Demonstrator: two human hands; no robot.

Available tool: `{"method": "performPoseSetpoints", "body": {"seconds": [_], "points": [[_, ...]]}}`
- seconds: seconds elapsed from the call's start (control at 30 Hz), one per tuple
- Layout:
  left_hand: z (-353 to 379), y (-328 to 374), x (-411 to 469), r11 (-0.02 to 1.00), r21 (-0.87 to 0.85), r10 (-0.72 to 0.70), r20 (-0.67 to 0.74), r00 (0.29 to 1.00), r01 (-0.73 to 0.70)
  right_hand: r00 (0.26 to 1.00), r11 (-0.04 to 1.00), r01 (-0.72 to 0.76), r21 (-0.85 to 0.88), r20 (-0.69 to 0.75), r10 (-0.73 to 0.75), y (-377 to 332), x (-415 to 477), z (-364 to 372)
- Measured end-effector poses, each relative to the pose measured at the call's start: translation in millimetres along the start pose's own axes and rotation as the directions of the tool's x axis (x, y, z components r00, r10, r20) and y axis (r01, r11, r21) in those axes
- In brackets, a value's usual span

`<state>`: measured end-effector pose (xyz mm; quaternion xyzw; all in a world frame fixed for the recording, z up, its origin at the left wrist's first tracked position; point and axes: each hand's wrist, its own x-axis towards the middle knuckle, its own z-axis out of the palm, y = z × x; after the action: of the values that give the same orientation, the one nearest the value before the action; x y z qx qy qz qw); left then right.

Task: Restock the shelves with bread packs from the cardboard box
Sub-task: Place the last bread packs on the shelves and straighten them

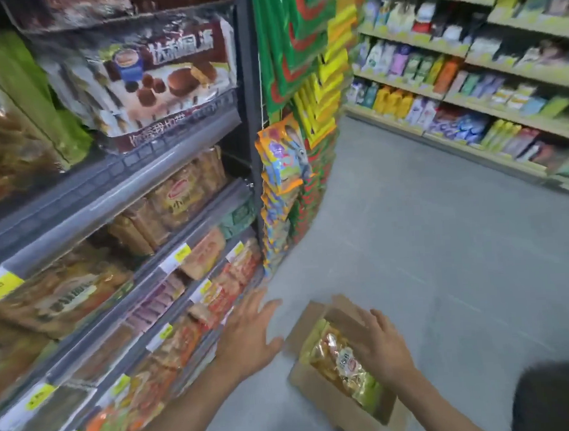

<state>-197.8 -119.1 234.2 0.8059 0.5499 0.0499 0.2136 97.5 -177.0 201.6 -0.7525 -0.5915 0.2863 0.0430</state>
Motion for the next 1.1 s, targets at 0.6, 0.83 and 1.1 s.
{"method": "performPoseSetpoints", "body": {"seconds": [0.6,0.83,1.1], "points": [[411.2,-1.9,151.7,0.967,-0.229,0.029,0.545,0.838,0.116,0.797,0.675,-0.600,0.429,0.243,0.554,294.5,104.8,262.3],[570.4,-27.4,242.3,0.915,-0.183,-0.227,0.499,0.836,0.358,0.658,0.458,-0.742,0.490,0.396,0.641,375.6,201.4,391.5],[677.2,-68.2,295.5,0.745,-0.147,-0.500,0.522,0.691,0.650,0.489,0.213,-0.842,0.495,0.534,0.690,424.5,275.5,482.4]]}}
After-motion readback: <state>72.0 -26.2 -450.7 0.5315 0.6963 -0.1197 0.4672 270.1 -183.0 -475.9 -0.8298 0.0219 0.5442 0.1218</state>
